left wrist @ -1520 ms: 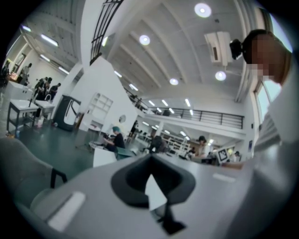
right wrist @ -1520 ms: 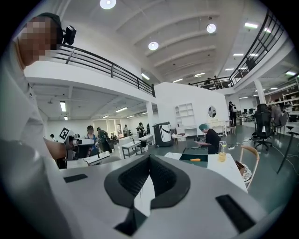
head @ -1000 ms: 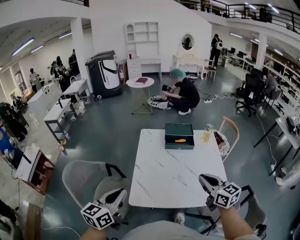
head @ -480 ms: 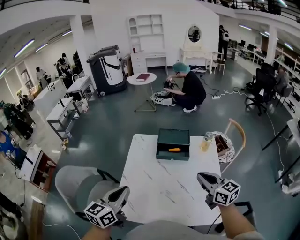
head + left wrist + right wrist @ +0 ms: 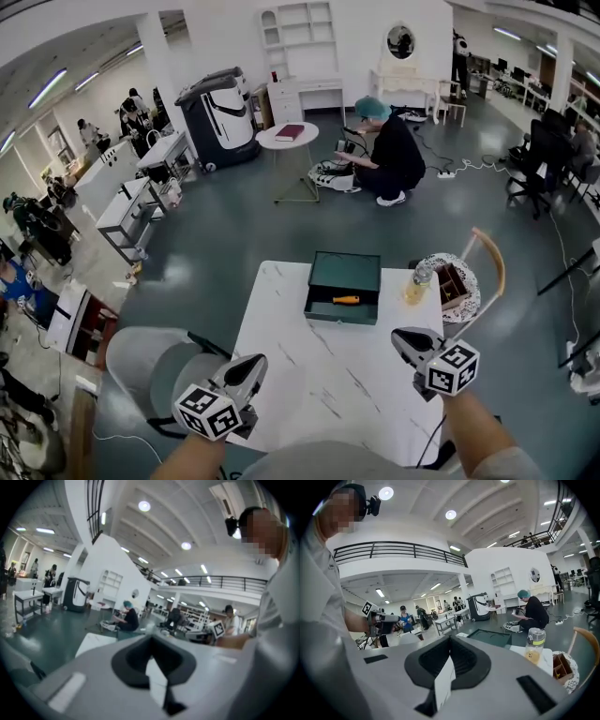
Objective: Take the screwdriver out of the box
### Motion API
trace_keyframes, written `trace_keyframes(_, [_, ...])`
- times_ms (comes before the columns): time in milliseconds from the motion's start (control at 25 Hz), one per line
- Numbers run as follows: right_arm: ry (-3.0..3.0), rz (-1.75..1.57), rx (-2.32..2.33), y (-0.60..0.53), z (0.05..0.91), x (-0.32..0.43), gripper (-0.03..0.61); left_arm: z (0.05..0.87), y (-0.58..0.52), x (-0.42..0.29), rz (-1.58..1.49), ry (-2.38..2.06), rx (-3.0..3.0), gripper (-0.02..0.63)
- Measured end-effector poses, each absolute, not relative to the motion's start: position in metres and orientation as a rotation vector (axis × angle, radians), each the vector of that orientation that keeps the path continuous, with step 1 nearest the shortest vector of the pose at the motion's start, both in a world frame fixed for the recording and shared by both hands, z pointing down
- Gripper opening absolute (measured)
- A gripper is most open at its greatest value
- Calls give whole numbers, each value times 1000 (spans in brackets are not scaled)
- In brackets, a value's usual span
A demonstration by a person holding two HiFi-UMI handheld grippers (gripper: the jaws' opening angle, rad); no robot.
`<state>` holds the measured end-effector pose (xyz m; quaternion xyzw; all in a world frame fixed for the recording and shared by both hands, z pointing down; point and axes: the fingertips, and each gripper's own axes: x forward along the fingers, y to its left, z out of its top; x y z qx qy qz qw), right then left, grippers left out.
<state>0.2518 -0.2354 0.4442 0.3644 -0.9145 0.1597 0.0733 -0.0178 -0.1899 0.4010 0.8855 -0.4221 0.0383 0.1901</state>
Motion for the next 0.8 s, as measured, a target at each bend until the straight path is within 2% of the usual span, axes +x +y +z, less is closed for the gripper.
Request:
trace_keyframes(520, [-2423, 331, 1027, -321, 500, 200, 9, 453, -285, -39, 158, -979, 2527, 0])
trace_keyframes(800, [-2264, 246, 929, -352, 547, 191, 9, 493, -327, -26, 200, -878, 2562, 0])
